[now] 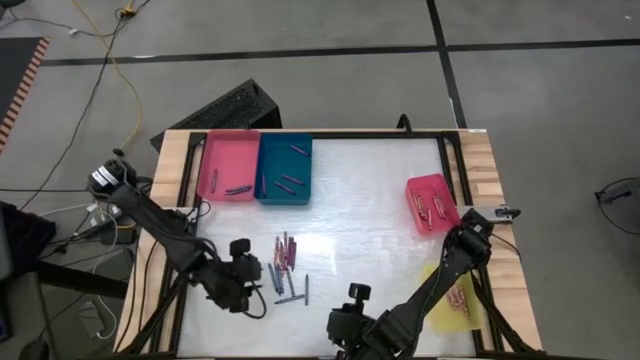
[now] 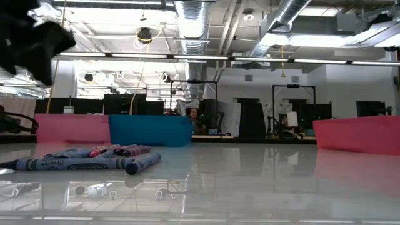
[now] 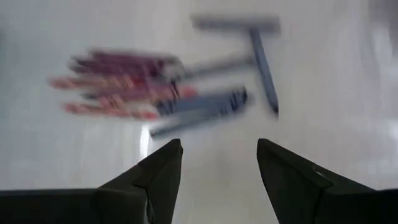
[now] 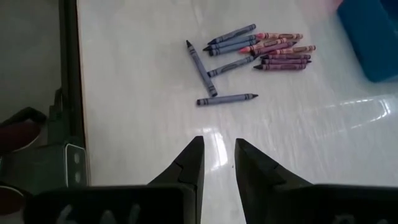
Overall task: Sort crayons
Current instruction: Put the blue crayon into the large red bin
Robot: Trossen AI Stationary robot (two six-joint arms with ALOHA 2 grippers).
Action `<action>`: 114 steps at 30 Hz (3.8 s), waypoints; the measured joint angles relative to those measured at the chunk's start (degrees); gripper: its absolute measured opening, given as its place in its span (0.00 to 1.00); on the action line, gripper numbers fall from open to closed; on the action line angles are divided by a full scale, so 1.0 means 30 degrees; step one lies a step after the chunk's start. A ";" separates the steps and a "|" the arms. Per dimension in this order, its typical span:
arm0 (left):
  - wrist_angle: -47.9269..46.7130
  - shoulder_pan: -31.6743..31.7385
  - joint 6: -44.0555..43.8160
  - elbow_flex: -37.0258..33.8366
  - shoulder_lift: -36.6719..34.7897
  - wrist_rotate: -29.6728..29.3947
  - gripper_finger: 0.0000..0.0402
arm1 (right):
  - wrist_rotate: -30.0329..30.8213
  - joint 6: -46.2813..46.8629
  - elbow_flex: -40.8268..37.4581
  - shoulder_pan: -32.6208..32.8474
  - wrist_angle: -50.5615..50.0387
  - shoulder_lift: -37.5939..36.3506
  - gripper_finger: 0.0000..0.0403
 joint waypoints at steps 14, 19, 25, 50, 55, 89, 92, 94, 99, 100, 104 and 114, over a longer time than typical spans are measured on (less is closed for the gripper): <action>0.0342 0.1363 0.9387 -0.0015 0.3627 0.2533 0.49 | 0.0066 -0.0043 0.0000 0.0022 0.0003 0.0000 0.21; 0.1178 0.2034 1.0913 -0.0015 0.3702 0.2950 0.49 | 0.0095 -0.0051 0.0003 0.0022 0.0002 0.0000 0.21; 0.1017 0.2484 1.3381 -0.0015 0.3496 0.3246 0.49 | 0.0095 -0.0057 0.0015 0.0022 0.0020 0.0000 0.21; 0.1686 0.4384 1.7281 -0.0029 0.4062 0.5347 0.40 | 0.0058 0.0000 0.0015 0.0036 0.0134 0.0000 0.21; 0.1753 0.4417 1.7354 -0.0029 0.4057 0.5346 0.32 | 0.0051 0.0000 0.0015 0.0036 0.0141 0.0000 0.21; 0.2849 0.4775 1.8773 -0.0750 0.4418 0.4752 0.28 | 0.0000 0.0105 0.0015 0.0044 0.0318 0.0000 0.21; 0.2748 0.4883 1.8708 -0.0656 0.4910 0.5163 0.28 | 0.0000 0.0153 0.0015 0.0105 0.0379 0.0000 0.21; 0.2761 0.4869 1.8704 -0.0656 0.5148 0.5096 0.28 | -0.0004 0.0153 0.0015 0.0152 0.0405 0.0000 0.21; 0.2692 0.4876 1.8377 -0.0663 0.5092 0.5358 0.28 | 0.0000 0.0153 0.0015 0.0282 0.0433 0.0000 0.21; 0.2567 0.4876 1.8268 -0.0670 0.5084 0.5415 0.28 | -0.0007 0.0160 0.0015 0.0280 0.0421 0.0000 0.21; 0.1848 0.4876 1.7620 -0.0692 0.5106 0.5503 0.24 | 0.0000 0.0167 0.0022 0.0269 0.0476 0.0000 0.21; 0.1863 0.4864 1.6114 -0.0714 0.5115 0.5647 0.03 | 0.0005 0.0641 0.0015 0.0262 0.0617 0.0000 0.21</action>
